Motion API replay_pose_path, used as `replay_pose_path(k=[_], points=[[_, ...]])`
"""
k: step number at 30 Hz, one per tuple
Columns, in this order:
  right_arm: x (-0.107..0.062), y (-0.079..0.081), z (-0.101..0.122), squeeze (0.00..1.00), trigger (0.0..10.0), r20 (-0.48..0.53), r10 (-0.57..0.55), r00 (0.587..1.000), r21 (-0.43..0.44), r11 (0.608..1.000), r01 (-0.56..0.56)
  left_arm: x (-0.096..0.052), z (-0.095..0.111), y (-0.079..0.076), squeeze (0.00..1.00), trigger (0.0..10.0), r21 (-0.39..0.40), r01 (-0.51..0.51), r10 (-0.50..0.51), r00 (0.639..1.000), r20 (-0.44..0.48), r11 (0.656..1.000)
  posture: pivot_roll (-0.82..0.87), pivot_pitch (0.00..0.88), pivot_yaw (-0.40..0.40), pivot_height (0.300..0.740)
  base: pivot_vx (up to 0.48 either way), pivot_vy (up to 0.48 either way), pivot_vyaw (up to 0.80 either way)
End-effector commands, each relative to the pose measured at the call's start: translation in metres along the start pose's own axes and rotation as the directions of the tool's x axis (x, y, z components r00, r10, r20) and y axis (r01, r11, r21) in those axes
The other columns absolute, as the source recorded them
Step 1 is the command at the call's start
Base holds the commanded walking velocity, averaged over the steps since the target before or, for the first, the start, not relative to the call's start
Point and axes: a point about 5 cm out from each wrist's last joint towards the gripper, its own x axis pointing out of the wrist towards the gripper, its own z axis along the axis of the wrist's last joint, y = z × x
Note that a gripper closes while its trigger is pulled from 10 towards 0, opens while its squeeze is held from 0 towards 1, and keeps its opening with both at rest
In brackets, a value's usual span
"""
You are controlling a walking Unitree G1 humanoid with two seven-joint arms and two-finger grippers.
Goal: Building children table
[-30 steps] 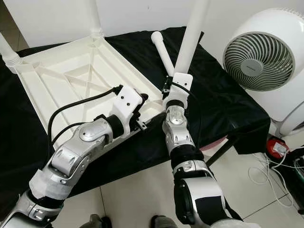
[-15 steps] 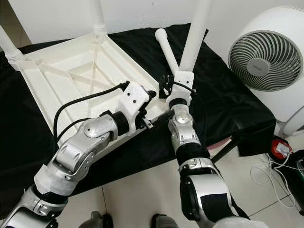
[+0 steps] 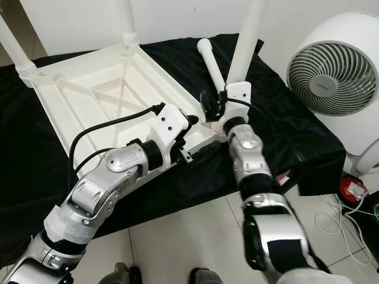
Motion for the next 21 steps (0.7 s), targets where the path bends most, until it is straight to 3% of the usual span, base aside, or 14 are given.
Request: replay_pose_path(k=[1, 11, 16, 17, 18, 21], points=[[-0.004, 0.000, -0.006, 0.00, 10.0, -0.025, 0.068, 0.997, 0.005, 0.998, -0.068, 0.000, -0.005, -0.004, 0.00, 10.0, -0.002, 0.029, -0.029, 0.999, -0.022, 1.000, -0.06, 0.111, 0.015, 0.740, 0.000, 0.000, 0.00], [-0.016, -0.015, -0.017, 0.00, 10.0, -0.124, 0.216, 0.969, -0.013, 0.976, -0.219, 0.001, -0.006, -0.008, 0.00, 10.0, 0.004, 0.049, -0.049, 0.998, -0.025, 0.999, -0.06, 0.104, 0.022, 0.740, 0.000, 0.000, 0.00], [-0.018, -0.017, -0.018, 0.00, 10.0, -0.145, 0.228, 0.963, -0.024, 0.972, -0.234, 0.002, -0.006, -0.008, 0.00, 10.0, 0.004, 0.053, -0.052, 0.998, -0.025, 0.999, -0.06, 0.098, 0.024, 0.740, 0.000, 0.000, 0.00], [-0.019, -0.019, -0.020, 0.00, 8.9, -0.165, 0.250, 0.954, -0.022, 0.966, -0.257, 0.002, -0.006, -0.009, 0.00, 10.0, 0.004, 0.055, -0.055, 0.998, -0.025, 0.998, -0.06, 0.095, 0.024, 0.740, 0.000, 0.000, 0.00], [-0.021, -0.019, -0.023, 0.00, 4.8, -0.191, 0.280, 0.941, -0.031, 0.956, -0.291, 0.002, -0.006, -0.010, 0.00, 10.0, 0.004, 0.059, -0.059, 0.998, -0.025, 0.998, -0.06, 0.089, 0.025, 0.740, 0.000, 0.000, 0.00], [-0.022, -0.019, -0.025, 0.00, 4.8, -0.207, 0.300, 0.931, -0.036, 0.949, -0.314, 0.002, -0.007, -0.010, 0.00, 10.0, 0.004, 0.061, -0.061, 0.998, -0.026, 0.998, -0.06, 0.089, 0.025, 0.740, 0.000, 0.000, 0.00]])
